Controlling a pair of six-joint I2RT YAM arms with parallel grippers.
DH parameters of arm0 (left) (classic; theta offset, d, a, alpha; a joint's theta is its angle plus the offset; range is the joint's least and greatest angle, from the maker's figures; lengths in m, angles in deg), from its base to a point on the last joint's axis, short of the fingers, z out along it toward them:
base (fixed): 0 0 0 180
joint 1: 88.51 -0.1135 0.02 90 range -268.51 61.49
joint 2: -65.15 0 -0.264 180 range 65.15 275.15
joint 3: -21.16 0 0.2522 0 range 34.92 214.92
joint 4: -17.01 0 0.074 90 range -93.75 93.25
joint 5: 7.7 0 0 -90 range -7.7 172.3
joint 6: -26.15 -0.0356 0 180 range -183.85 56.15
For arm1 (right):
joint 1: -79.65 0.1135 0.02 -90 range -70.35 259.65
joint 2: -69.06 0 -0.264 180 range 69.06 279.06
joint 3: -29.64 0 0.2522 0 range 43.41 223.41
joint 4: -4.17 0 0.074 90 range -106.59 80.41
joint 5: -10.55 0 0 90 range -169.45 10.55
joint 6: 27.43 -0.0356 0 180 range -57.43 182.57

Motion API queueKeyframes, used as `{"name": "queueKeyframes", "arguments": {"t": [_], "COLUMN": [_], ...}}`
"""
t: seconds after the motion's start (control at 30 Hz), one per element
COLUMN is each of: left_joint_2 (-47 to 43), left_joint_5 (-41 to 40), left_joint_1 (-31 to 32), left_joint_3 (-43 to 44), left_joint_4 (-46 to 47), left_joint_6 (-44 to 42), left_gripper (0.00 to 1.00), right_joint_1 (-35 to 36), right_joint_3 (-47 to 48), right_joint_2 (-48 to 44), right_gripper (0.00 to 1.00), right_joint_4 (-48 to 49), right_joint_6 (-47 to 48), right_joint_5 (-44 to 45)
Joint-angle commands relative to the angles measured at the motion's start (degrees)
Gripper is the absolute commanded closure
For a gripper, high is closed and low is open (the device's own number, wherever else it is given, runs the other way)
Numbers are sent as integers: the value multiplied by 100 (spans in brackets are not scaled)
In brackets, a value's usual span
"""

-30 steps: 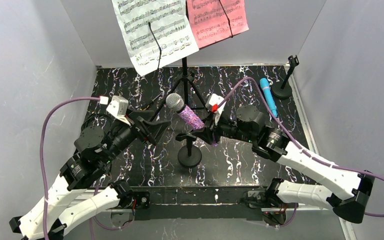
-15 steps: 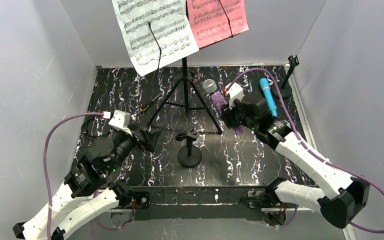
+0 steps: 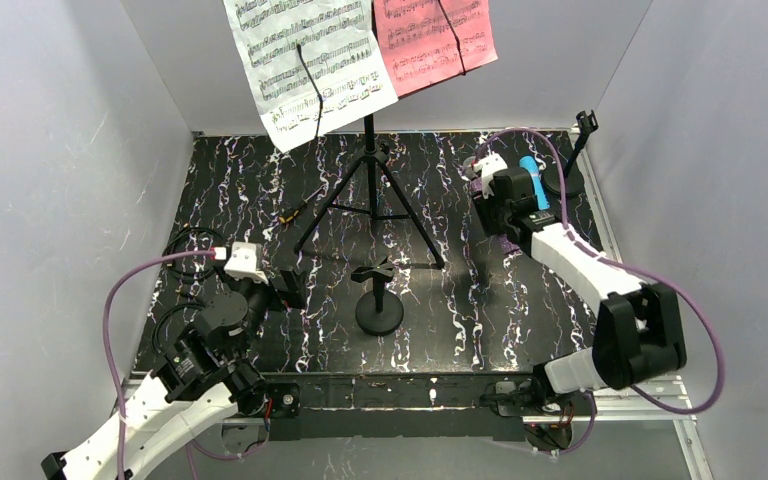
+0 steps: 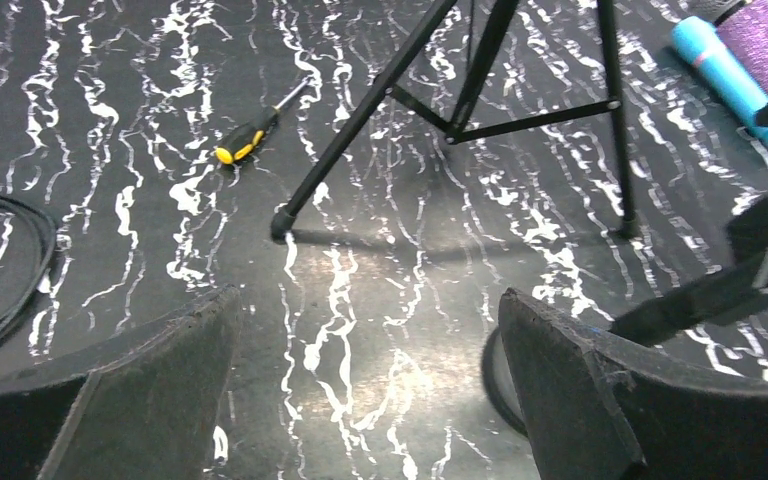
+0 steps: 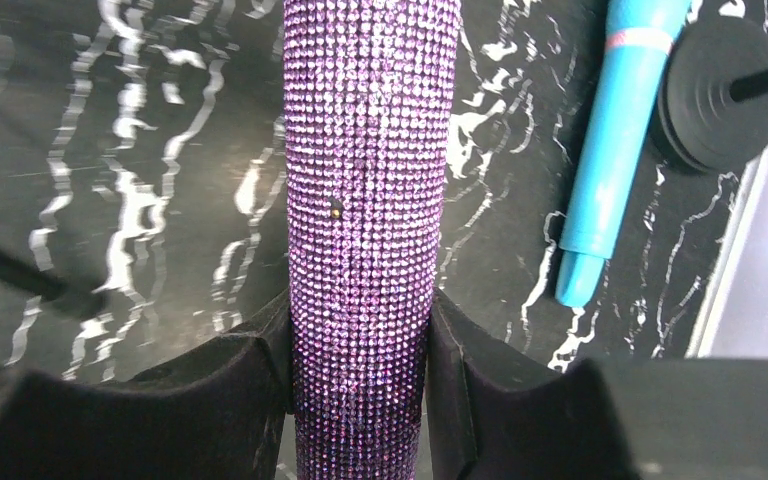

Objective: Pack up the instrument practice props

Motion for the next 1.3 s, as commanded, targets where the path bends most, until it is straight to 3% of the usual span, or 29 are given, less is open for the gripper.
{"name": "queueKeyframes", "arguments": {"t": [0.0, 0.27, 0.7, 1.27], "left_joint_2": [15, 306, 608, 613], "left_joint_5": [-449, -615, -658, -572], "left_joint_1": [-96, -297, -353, -377], "left_joint_3": [-224, -557, -483, -483], "left_joint_4": [488, 1163, 1113, 1112], "left_joint_6": [-662, -1277, -1277, -1291], "left_gripper": [2, 2, 2, 2], "right_joint_1": [-304, -676, -930, -1024], "right_joint_3": [325, 677, 1492, 1726], "right_joint_2": [472, 1725, 3147, 3570], "right_gripper": [98, 97, 91, 62], "right_joint_4": [794, 1508, 2060, 2260], "right_joint_6": [328, 541, 904, 1164], "right_joint_5": [660, 1317, 1876, 2145]}}
